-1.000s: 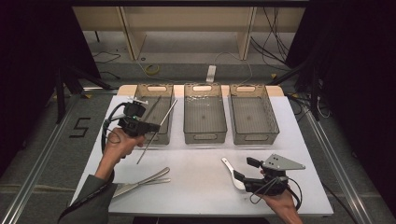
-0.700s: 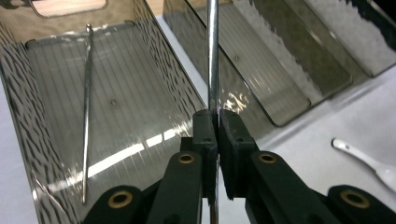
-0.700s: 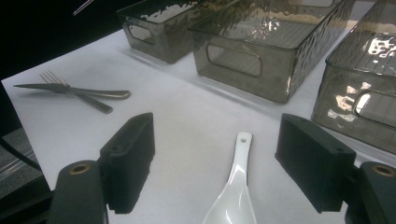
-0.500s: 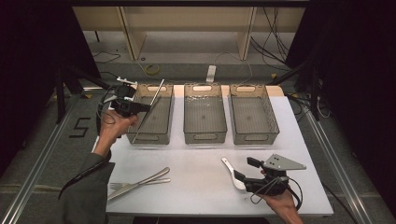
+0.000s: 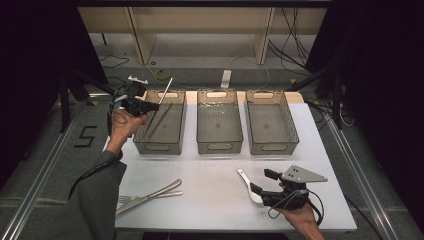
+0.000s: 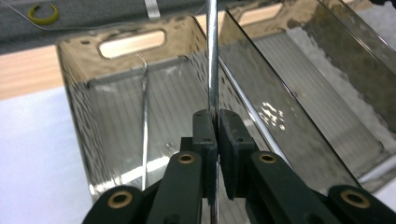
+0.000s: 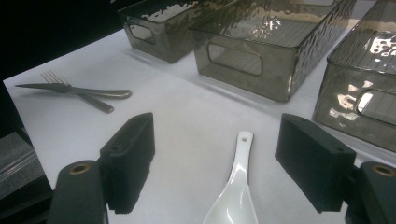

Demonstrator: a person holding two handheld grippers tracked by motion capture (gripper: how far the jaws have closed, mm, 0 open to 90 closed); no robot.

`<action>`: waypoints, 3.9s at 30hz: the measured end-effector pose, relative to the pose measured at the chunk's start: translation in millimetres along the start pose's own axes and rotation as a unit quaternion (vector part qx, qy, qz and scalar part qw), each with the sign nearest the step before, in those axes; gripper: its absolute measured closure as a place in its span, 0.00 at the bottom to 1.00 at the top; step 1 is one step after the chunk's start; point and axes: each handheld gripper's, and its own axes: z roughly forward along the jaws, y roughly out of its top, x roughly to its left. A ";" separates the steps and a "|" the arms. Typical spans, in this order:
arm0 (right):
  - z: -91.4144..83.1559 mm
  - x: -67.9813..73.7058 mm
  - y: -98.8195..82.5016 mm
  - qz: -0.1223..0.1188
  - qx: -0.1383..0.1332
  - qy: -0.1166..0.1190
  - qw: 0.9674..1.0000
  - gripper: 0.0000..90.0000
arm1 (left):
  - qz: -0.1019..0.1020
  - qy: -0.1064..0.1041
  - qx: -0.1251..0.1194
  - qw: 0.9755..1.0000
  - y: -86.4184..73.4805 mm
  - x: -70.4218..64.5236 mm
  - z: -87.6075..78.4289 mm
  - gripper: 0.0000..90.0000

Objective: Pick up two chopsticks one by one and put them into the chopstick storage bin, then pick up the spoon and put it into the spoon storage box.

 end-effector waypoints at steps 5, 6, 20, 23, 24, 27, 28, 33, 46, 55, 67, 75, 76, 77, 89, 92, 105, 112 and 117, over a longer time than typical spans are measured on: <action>-0.5 -0.3 -0.2 0.001 0.001 0.001 1.000 0.32 | 0.000 0.008 -0.007 1.000 3.2 5.6 7.5 0.95; -0.6 -0.2 -0.3 0.001 0.001 0.001 1.000 0.32 | 0.000 0.007 -0.009 1.000 3.3 6.1 8.8 0.95; -0.5 0.2 -0.8 0.002 0.000 0.002 1.000 0.32 | 0.011 0.021 -0.011 1.000 -4.5 19.3 31.0 0.95; -0.4 -0.5 -1.2 0.004 0.002 0.002 1.000 0.32 | 0.010 0.020 -0.011 1.000 -6.6 20.3 33.1 0.95; -0.3 -0.7 -1.1 0.004 0.001 0.001 1.000 0.32 | 0.007 0.018 -0.010 1.000 -7.8 20.8 34.2 0.95; -0.4 -0.4 -1.2 0.004 0.001 0.002 1.000 0.32 | 0.015 0.020 -0.002 1.000 -11.0 19.8 38.5 0.95; -0.5 -0.3 -1.2 0.004 0.001 0.002 1.000 0.32 | 0.014 0.021 -0.003 1.000 -12.1 19.3 40.0 0.94; -0.7 -0.8 -1.3 0.004 0.001 0.002 1.000 0.32 | 0.006 0.019 0.010 1.000 -17.3 19.7 47.7 0.94; -1.1 -1.0 -1.4 0.004 0.003 0.001 1.000 0.32 | -0.013 -0.044 -0.022 0.999 -18.7 8.7 23.4 0.53; 0.0 -1.0 -1.7 0.005 0.009 -0.004 1.000 0.32 | -0.019 -0.113 -0.055 0.992 -44.3 -15.4 -9.6 0.36; 2.2 -2.1 -1.3 0.006 0.022 -0.007 1.000 0.32 | -0.027 -0.166 -0.098 0.981 -69.3 -34.9 -32.1 0.24; 7.7 -5.8 -0.5 0.015 0.041 -0.008 0.999 0.32 | 0.012 -0.162 -0.109 0.981 -91.4 -46.0 -39.4 0.19; 8.5 -6.3 -0.3 0.015 0.041 -0.008 0.999 0.32 | 0.013 -0.164 -0.108 0.980 -94.1 -46.6 -39.8 0.19; 8.9 -6.6 0.1 0.016 0.044 -0.008 0.999 0.32 | 0.014 -0.166 -0.108 0.980 -96.6 -47.8 -40.2 0.19; 17.2 -20.8 7.3 0.026 0.077 -0.012 0.997 0.31 | 0.050 -0.186 -0.095 0.977 -117.3 -73.0 -37.2 0.19; 20.1 -21.1 8.2 0.025 0.087 -0.009 0.996 0.31 | 0.055 -0.188 -0.095 0.976 -123.4 -77.1 -40.1 0.19; 28.2 -21.9 10.2 0.022 0.109 -0.008 0.994 0.32 | 0.056 -0.186 -0.106 0.975 -139.2 -83.5 -49.4 0.19; 33.7 -28.6 13.2 0.025 0.121 -0.007 0.992 0.32 | 0.051 -0.183 -0.109 0.976 -143.4 -83.8 -52.0 0.19; 40.0 -29.2 15.9 0.023 0.143 -0.003 0.989 0.31 | 0.055 -0.178 -0.114 0.976 -147.3 -85.3 -56.2 0.19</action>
